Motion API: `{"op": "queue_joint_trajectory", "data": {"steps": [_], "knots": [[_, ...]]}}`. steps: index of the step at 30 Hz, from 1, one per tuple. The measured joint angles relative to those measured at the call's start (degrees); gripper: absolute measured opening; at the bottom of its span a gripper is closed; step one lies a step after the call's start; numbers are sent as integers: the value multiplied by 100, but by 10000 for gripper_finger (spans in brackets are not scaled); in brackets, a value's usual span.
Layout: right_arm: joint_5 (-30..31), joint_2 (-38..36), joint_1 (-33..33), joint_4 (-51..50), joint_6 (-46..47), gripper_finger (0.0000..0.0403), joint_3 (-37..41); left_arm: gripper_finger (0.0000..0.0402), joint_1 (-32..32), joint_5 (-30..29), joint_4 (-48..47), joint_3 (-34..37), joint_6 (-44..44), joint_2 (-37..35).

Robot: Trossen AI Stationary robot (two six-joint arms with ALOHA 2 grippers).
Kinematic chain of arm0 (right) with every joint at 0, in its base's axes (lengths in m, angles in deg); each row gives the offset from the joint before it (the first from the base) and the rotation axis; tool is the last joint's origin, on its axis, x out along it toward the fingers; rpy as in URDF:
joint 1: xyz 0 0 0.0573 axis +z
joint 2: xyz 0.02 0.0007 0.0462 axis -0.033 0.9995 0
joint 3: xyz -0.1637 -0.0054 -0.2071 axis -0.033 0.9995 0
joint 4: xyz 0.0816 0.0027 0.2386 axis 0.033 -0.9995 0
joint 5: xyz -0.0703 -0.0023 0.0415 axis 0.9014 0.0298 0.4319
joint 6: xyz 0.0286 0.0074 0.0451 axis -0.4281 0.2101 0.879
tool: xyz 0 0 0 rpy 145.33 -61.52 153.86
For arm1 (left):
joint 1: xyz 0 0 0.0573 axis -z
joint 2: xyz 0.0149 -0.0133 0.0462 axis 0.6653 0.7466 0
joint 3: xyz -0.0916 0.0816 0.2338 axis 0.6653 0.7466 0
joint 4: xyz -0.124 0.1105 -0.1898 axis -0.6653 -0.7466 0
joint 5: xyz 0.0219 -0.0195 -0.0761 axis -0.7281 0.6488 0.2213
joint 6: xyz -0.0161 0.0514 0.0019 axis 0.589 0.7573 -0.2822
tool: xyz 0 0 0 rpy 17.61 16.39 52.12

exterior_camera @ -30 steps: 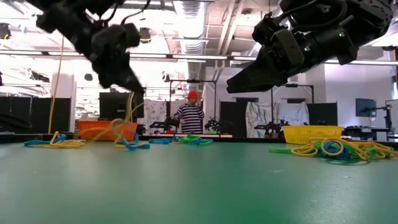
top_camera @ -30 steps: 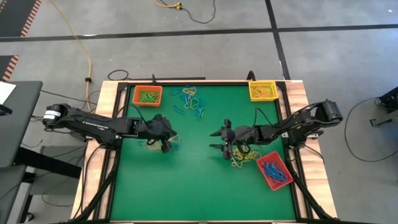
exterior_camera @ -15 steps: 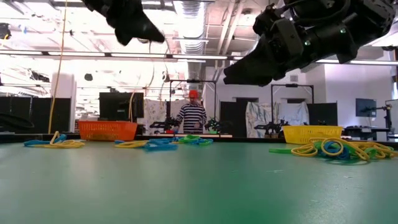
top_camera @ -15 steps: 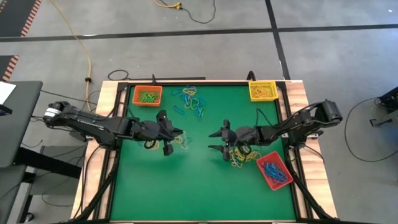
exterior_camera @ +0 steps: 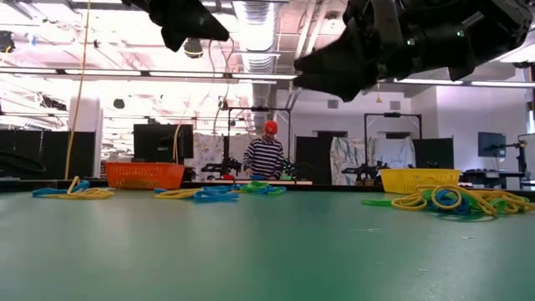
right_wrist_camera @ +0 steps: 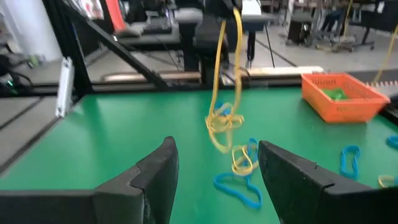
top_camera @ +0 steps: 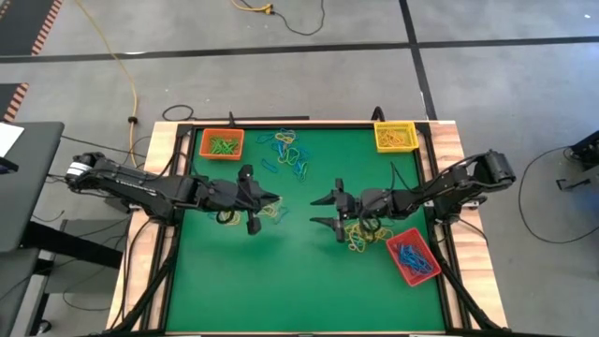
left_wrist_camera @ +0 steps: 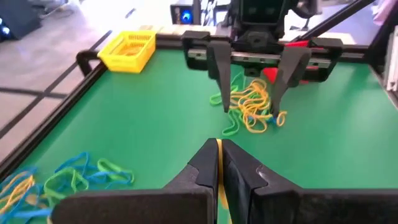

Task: Sort rubber bands into baskets
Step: Put the yellow rubber band into the yellow bin

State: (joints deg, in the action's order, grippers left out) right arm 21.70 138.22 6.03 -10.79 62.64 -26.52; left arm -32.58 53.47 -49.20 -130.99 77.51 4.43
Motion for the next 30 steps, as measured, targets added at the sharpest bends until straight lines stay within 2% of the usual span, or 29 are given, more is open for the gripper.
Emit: {"op": "queue_joint_trajectory", "data": {"steps": [5,8,16,22,30], "knots": [[-25,0,0,227,-30,248,-25,0,0,232,395,0,187,0],[-320,9,-2,245,-34,248,-137,0,0,447,653,0,320,0],[-454,916,-2,393,-126,248,-777,0,0,748,1190,-18,477,268],[-485,1552,-2,433,-141,248,-1319,0,-13,798,1081,0,474,613],[-485,1778,-2,127,-144,247,-1593,0,-13,881,1125,-4,547,741]]}}
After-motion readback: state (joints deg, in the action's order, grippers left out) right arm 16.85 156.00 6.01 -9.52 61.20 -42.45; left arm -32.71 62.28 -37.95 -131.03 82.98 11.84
